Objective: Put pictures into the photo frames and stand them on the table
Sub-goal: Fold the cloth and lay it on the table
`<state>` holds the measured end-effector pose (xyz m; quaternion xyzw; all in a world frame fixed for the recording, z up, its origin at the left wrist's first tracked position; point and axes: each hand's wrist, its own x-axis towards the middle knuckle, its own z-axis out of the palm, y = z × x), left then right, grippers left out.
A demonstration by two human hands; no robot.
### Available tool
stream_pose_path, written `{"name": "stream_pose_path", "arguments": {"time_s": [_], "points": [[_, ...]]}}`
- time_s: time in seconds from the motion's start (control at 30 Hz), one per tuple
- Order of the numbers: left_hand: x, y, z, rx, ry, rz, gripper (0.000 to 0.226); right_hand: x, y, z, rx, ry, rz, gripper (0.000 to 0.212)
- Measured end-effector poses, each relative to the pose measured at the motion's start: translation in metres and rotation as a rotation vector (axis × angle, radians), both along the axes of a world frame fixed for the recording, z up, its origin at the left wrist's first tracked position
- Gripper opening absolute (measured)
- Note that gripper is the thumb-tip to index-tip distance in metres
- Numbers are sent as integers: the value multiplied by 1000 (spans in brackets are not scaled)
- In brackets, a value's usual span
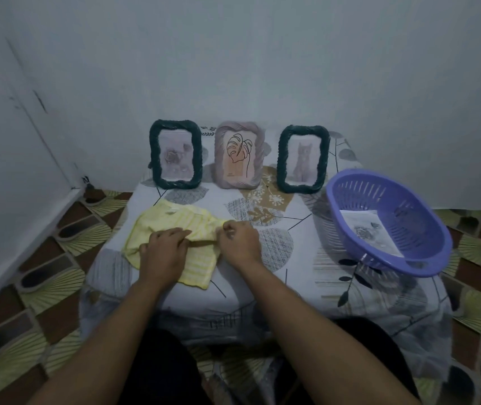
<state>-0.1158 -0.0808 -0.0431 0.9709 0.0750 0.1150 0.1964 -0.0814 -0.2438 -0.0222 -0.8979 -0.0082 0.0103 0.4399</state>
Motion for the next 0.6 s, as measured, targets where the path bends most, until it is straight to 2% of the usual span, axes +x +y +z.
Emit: {"name": "stream_pose_path", "arguments": {"time_s": [0.1, 0.17, 0.27, 0.33, 0.47, 0.53, 0.6], "points": [[1, -1, 11, -135, -89, 13, 32, 2, -4, 19, 312, -37, -57, 20], [4, 0, 19, -131, -102, 21, 40, 4, -11, 38, 463, -46, -107, 23], [10, -1, 22, -90, 60, 113, 58, 7, -25, 64, 631, -74, -166, 26], [12, -6, 25, -154, 99, 209, 68, 12, -33, 74, 668, -100, -191, 23], [13, -11, 27, -322, 126, 346, 73, 24, -51, 74, 666, -168, -328, 17], [13, -11, 27, -444, 99, 342, 63, 29, -63, 69, 656, -173, -403, 17], [11, -14, 30, -444, 57, 329, 39, 31, -74, 61, 666, -151, -451, 16]]}}
